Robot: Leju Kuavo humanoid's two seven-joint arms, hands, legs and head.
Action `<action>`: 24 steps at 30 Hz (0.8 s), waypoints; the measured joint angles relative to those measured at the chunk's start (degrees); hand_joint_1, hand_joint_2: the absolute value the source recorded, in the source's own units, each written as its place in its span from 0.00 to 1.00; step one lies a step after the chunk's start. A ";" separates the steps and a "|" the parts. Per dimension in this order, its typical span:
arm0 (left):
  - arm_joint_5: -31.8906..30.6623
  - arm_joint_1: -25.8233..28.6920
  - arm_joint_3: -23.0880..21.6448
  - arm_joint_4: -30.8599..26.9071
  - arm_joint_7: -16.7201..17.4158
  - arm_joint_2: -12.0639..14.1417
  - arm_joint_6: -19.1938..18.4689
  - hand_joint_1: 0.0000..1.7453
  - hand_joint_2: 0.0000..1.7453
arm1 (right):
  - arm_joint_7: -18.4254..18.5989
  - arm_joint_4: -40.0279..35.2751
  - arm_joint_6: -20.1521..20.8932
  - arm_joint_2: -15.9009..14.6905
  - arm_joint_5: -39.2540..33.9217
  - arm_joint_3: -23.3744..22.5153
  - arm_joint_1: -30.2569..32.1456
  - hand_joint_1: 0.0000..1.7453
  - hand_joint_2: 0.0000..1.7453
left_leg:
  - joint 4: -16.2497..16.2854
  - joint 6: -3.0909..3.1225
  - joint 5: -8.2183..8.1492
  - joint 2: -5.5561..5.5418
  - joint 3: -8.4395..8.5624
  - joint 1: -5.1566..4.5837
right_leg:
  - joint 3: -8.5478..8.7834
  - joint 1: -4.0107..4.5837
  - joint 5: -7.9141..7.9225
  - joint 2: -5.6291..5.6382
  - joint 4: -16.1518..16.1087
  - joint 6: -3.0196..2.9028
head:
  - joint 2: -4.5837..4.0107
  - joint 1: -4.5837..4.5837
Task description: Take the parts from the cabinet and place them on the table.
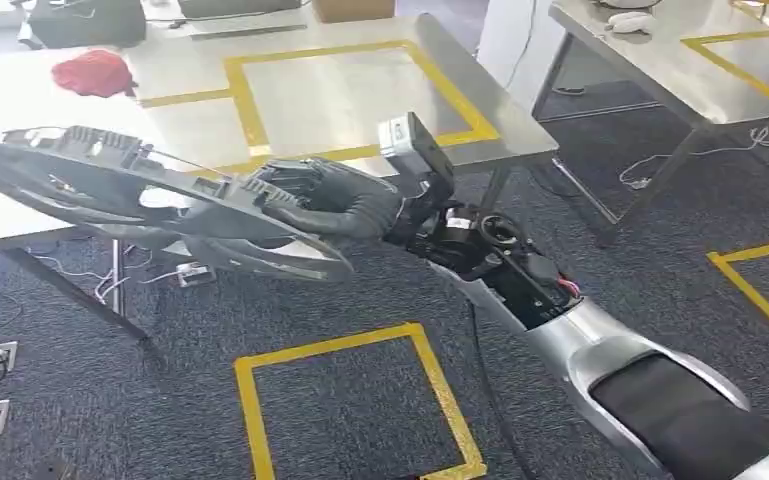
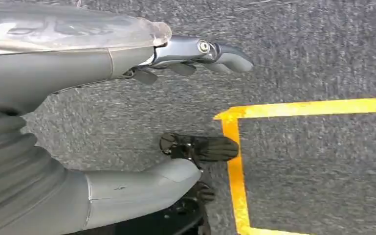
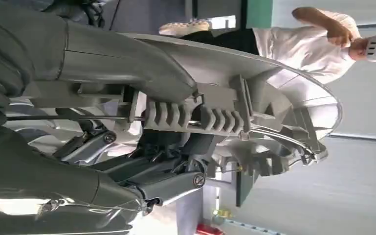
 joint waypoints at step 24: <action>-0.37 0.04 0.04 0.00 -0.22 0.07 -0.09 0.00 1.00 | -1.75 0.26 -4.17 0.09 2.56 -2.14 -3.01 1.00 1.00 | -0.31 -0.72 1.01 0.17 -2.01 -0.46 | 10.85 0.86 8.47 0.56 -19.06 -1.85 | 0.00 -1.86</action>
